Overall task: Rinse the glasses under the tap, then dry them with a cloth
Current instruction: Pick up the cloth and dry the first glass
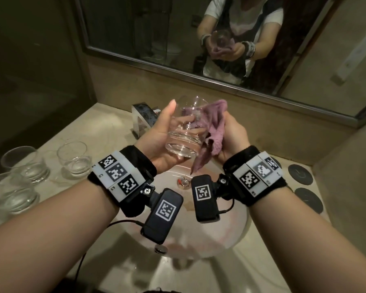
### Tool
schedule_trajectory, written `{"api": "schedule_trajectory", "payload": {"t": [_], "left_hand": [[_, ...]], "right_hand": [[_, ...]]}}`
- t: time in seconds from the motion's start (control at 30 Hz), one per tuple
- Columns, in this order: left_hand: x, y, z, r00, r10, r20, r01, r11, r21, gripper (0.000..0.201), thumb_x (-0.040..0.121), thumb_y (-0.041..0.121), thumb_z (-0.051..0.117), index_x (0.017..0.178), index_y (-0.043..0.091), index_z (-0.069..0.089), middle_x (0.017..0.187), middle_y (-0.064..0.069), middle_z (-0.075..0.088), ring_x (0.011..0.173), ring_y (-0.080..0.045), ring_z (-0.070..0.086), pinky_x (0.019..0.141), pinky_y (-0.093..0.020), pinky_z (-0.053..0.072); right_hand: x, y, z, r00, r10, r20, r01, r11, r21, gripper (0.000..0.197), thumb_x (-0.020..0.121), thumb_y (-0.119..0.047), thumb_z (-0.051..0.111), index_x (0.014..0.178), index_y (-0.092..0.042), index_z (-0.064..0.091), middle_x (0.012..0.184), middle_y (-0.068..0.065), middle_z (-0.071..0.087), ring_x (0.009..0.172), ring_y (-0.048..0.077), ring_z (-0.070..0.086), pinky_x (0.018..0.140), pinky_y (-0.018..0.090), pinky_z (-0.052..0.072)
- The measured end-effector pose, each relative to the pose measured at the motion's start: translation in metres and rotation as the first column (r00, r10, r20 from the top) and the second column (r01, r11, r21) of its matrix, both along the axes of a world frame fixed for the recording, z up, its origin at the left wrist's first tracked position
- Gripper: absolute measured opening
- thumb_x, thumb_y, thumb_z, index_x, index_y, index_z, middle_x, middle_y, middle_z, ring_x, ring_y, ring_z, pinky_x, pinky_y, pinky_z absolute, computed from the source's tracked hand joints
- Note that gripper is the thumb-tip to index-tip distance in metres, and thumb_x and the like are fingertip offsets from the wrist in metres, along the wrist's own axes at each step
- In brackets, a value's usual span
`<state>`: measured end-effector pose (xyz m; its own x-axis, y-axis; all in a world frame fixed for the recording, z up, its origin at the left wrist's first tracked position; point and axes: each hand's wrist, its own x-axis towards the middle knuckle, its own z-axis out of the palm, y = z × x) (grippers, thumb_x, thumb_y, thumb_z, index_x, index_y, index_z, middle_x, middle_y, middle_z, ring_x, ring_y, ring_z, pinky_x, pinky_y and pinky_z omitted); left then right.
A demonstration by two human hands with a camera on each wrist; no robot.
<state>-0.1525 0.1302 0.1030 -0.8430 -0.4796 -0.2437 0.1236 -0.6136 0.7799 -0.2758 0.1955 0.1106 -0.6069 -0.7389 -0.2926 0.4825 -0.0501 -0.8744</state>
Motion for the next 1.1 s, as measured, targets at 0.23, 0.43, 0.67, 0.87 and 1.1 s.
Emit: {"api": "schedule_trajectory", "payload": {"t": [0.23, 0.43, 0.67, 0.87, 1.1], "left_hand": [[0.001, -0.009, -0.009, 0.996, 0.088, -0.014, -0.085, 0.984, 0.158, 0.048, 0.096, 0.053, 0.032, 0.131, 0.021, 0.043, 0.111, -0.026, 0.064, 0.088, -0.036, 0.066, 0.07, -0.046, 0.058], [-0.005, -0.007, -0.006, 0.989, 0.002, -0.148, 0.016, 0.993, 0.12, 0.076, 0.081, 0.065, 0.053, 0.133, 0.009, 0.048, 0.123, -0.011, 0.057, 0.114, -0.025, 0.055, 0.103, -0.04, 0.041], [-0.002, 0.0, -0.015, 0.993, -0.038, -0.111, 0.035, 0.999, -0.023, 0.048, 0.099, 0.047, 0.032, 0.127, 0.016, 0.054, 0.12, -0.013, 0.063, 0.106, -0.027, 0.062, 0.085, -0.041, 0.052], [0.006, -0.001, -0.008, 0.994, -0.077, -0.083, 0.07, 0.994, -0.086, 0.065, 0.085, 0.056, 0.048, 0.127, 0.006, 0.052, 0.118, -0.025, 0.057, 0.104, -0.037, 0.055, 0.097, -0.047, 0.044], [0.009, 0.004, -0.006, 0.994, 0.016, -0.109, -0.016, 1.0, 0.0, 0.048, 0.093, 0.052, 0.035, 0.123, 0.019, 0.053, 0.114, -0.018, 0.065, 0.096, -0.032, 0.065, 0.083, -0.043, 0.056]], "right_hand": [[0.004, 0.015, 0.008, 0.884, -0.158, -0.44, 0.121, 0.986, -0.112, 0.036, 0.099, -0.046, 0.031, 0.094, -0.023, 0.058, 0.088, 0.004, 0.065, 0.083, 0.021, 0.064, 0.079, 0.04, 0.053], [0.013, 0.015, -0.002, 0.029, -0.083, -0.996, -0.218, 0.972, -0.087, 0.046, 0.102, -0.021, 0.024, 0.138, 0.004, 0.038, 0.144, 0.024, 0.039, 0.132, 0.018, 0.039, 0.11, 0.014, 0.026], [0.018, 0.013, -0.012, -0.257, -0.064, -0.964, -0.122, 0.992, -0.033, 0.049, 0.098, -0.041, 0.03, 0.138, -0.019, 0.045, 0.151, 0.014, 0.031, 0.143, 0.033, 0.013, 0.117, 0.047, 0.004], [0.01, 0.0, 0.005, 0.415, -0.01, -0.91, -0.217, 0.97, -0.11, 0.045, 0.1, -0.046, 0.025, 0.108, -0.019, 0.061, 0.113, 0.015, 0.063, 0.108, 0.028, 0.059, 0.096, 0.053, 0.045], [-0.004, 0.01, 0.002, 0.882, 0.135, -0.451, -0.061, 0.983, 0.175, 0.05, 0.096, -0.054, 0.037, 0.101, -0.013, 0.065, 0.098, 0.01, 0.071, 0.084, 0.021, 0.068, 0.082, 0.036, 0.055]]}}
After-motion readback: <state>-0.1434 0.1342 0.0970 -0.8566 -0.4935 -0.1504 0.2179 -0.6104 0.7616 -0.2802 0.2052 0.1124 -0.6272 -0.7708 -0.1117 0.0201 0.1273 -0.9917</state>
